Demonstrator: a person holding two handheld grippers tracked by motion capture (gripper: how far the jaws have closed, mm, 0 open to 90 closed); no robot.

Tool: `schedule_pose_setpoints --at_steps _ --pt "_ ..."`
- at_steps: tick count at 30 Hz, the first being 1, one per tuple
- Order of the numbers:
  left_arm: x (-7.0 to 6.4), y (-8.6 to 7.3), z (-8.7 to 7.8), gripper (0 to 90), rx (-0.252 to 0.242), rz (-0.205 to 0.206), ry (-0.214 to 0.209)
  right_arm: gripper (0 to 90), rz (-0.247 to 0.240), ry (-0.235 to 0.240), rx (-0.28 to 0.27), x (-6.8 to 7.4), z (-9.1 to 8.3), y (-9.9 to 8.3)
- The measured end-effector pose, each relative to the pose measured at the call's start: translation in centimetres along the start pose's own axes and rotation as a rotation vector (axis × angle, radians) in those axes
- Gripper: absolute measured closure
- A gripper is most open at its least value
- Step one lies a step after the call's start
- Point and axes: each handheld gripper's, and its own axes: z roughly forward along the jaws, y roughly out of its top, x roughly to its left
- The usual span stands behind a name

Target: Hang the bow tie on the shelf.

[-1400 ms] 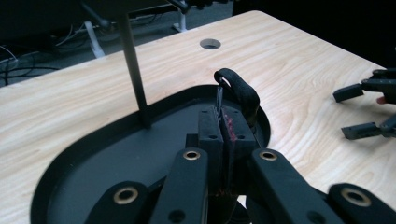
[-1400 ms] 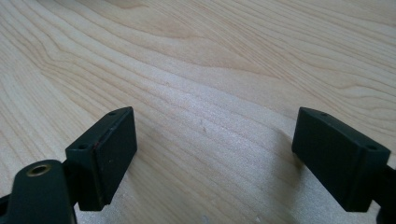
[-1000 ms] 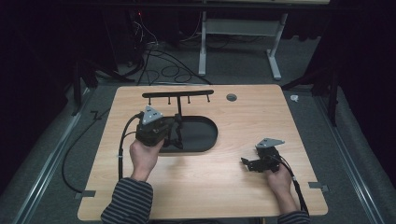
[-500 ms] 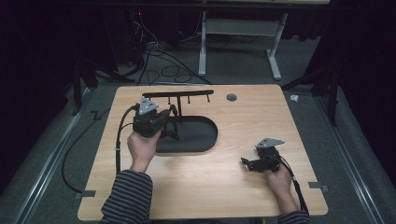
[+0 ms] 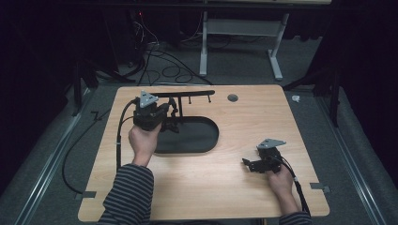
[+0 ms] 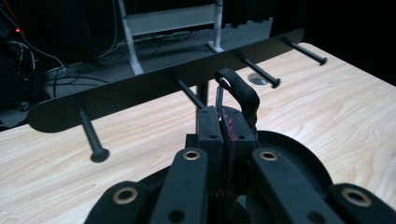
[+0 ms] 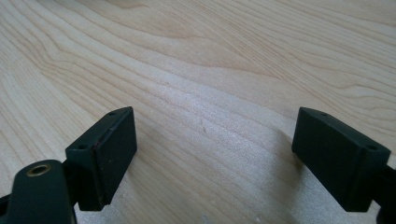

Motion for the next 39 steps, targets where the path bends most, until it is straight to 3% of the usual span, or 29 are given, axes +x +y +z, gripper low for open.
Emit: schedule_pose_setpoints --at_steps 26,39 --pt "0.8 0.4 2.3 86.9 0.039 0.004 0.090 14.8 0.000 0.000 0.000 0.0 0.0 0.0" --pt "0.7 0.3 1.8 77.7 0.048 0.024 0.078 14.8 0.000 0.000 0.000 0.0 0.0 0.0"
